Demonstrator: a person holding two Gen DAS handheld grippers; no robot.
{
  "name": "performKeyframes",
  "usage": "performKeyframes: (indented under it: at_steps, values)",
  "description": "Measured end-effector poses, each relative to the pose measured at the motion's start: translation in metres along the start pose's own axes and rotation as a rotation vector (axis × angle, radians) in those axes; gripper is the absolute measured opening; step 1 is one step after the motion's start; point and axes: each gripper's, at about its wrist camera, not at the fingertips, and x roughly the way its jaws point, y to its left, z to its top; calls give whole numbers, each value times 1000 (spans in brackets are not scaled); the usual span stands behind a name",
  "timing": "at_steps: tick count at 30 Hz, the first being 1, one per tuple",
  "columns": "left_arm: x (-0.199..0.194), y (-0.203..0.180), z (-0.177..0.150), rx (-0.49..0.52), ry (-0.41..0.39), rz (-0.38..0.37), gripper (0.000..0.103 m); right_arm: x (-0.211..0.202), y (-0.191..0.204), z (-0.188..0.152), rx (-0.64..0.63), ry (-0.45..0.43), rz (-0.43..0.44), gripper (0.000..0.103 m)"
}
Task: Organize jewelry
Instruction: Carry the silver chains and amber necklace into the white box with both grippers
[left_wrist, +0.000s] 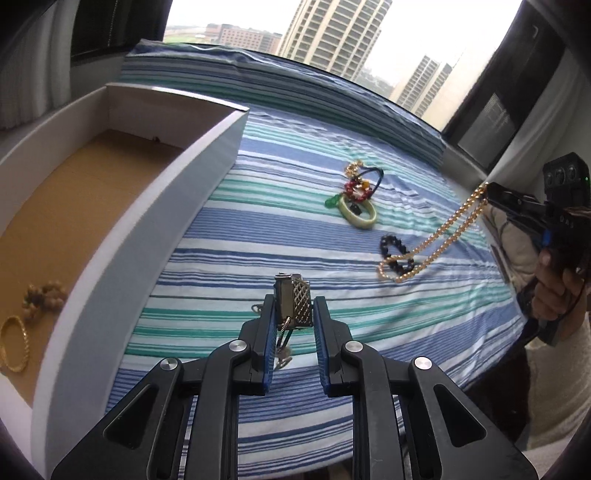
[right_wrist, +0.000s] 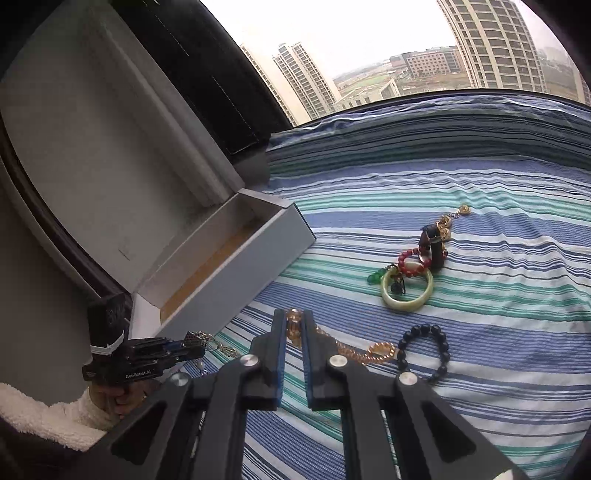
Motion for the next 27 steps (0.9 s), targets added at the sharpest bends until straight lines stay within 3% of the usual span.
performKeyframes:
  at_steps: [6, 12, 20, 27]
  values:
    - [-65, 31, 27, -43, -41, 111, 17, 1, 69, 41, -35, -100, 52, 8]
    - [-112, 77, 46, -88, -136, 296, 17, 34, 145, 79, -86, -107, 118, 8]
    - [-88, 141, 58, -181, -136, 467, 17, 146, 221, 118, -154, -25, 180, 8]
    - [-50, 177, 60, -234, -82, 522, 17, 261, 241, 99, -190, 139, 109, 8]
